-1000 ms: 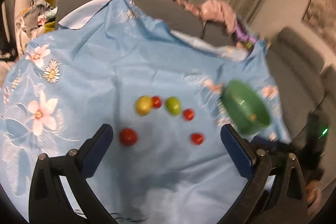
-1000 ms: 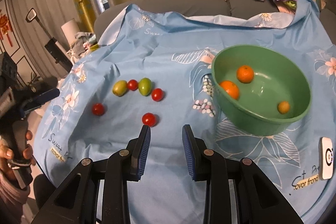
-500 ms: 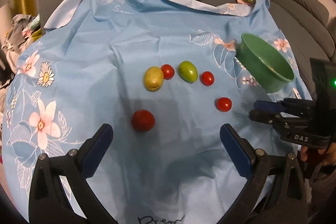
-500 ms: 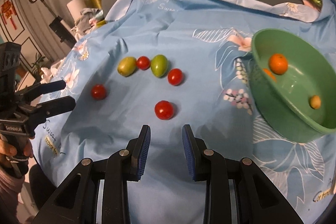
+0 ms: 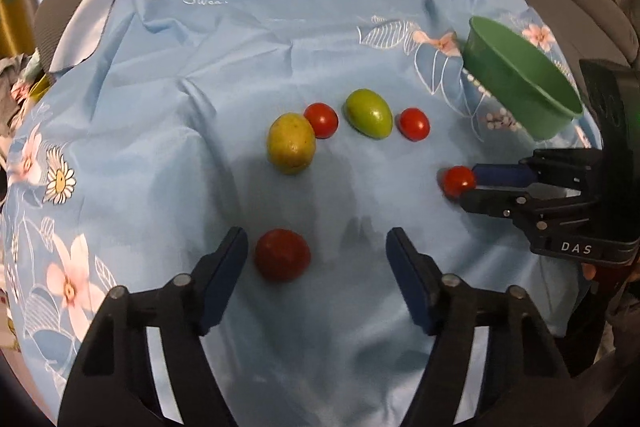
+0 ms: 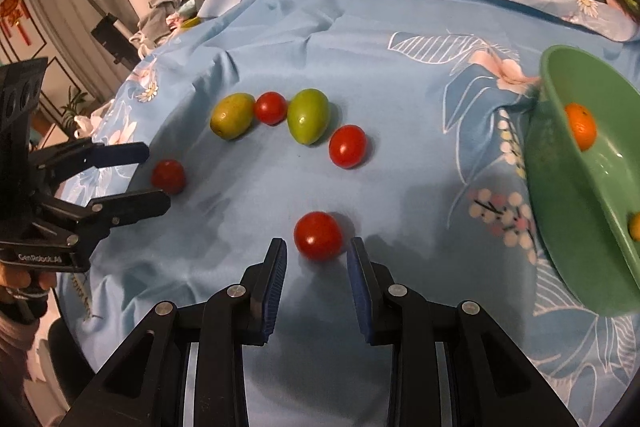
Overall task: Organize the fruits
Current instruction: 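Grasp a red cherry tomato with the left gripper while the right gripper grasps another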
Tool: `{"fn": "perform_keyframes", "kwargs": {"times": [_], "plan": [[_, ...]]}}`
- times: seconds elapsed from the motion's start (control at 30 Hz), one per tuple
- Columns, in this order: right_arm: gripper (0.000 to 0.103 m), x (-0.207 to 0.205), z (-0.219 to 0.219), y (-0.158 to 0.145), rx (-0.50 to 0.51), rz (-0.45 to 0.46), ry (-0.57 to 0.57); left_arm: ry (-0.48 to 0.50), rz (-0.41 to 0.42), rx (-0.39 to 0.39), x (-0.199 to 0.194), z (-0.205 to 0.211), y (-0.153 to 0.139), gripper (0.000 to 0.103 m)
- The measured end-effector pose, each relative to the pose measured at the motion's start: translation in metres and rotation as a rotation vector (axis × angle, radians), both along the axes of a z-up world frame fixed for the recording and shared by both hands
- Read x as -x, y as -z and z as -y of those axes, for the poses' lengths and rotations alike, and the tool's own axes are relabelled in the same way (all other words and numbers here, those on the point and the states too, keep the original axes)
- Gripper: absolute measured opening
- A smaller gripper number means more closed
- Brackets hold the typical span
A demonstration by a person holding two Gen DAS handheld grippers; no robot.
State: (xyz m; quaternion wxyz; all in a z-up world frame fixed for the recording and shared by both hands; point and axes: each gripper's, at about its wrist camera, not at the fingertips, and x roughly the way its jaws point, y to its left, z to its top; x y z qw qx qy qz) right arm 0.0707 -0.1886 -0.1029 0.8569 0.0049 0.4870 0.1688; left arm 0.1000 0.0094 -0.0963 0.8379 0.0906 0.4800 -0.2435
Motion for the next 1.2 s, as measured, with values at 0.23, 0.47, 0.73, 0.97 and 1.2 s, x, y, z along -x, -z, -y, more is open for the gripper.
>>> {"fn": "perform_keyframes", "kwargs": {"times": [0.23,0.47,0.73,0.97,1.2], "plan": [[0.031,-0.005,-0.001,0.005,0.002,-0.007,-0.007,0.053,-0.010,-0.084,-0.007,0.009,0.011,0.058],[0.031,-0.008,-0.004,0.006,0.017,0.005,-0.024,0.081,-0.003,-0.172,-0.011,0.012,0.015,0.046],[0.031,-0.009,-0.004,0.006,0.035,0.021,-0.030,0.128,0.001,-0.306,-0.012,0.019,0.019,0.032],[0.029,-0.008,-0.006,0.003,0.048,0.042,-0.028,0.165,-0.031,-0.277,-0.013,0.015,0.017,0.030],[0.029,-0.003,0.002,-0.008,0.023,0.076,-0.009,0.059,-0.127,0.004,-0.012,-0.004,0.013,0.030]]}}
